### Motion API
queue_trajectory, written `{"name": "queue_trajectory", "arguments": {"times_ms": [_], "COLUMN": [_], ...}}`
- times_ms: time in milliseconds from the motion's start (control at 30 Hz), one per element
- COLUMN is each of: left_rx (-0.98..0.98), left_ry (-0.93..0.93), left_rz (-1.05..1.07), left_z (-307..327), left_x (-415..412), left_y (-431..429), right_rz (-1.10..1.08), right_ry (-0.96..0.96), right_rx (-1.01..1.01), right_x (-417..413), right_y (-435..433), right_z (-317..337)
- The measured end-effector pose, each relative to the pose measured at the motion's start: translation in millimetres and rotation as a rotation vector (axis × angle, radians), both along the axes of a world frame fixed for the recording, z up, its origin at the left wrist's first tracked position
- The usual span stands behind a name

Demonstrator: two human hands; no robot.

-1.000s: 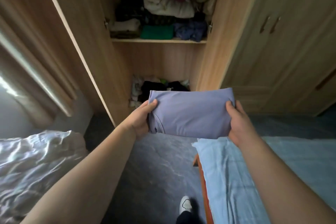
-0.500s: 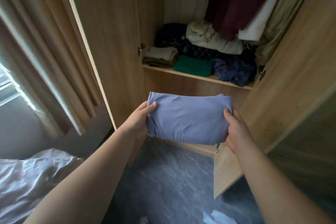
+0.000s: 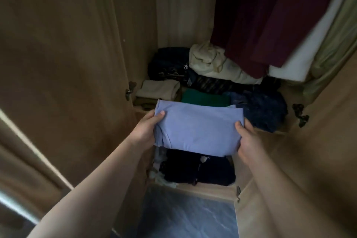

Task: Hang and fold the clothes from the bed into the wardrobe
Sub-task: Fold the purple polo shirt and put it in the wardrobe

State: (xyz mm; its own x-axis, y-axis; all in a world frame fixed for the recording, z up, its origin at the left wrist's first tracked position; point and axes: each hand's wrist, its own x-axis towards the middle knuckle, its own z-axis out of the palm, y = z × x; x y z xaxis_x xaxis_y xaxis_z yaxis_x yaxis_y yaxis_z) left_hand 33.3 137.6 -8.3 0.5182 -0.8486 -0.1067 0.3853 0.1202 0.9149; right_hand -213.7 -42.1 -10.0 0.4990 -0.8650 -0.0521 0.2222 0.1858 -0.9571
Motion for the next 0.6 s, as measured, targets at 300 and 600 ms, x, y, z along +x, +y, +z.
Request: {"name": "queue_trajectory", "arguments": {"times_ms": [300,600], "left_rx": [0.034,0.116], "left_ry": [0.001,-0.089], "left_rz": [0.020,0.094], "left_z": [19,1], "left_x": [90,137], "left_y": [-130,-246], "right_rz": [-0.008,-0.034], "right_ry": [0.025,0.122], "right_rx": [-0.066,-0.047], "right_x": [78,139], "right_y": [-105,-221], "right_z": [19,-10]}}
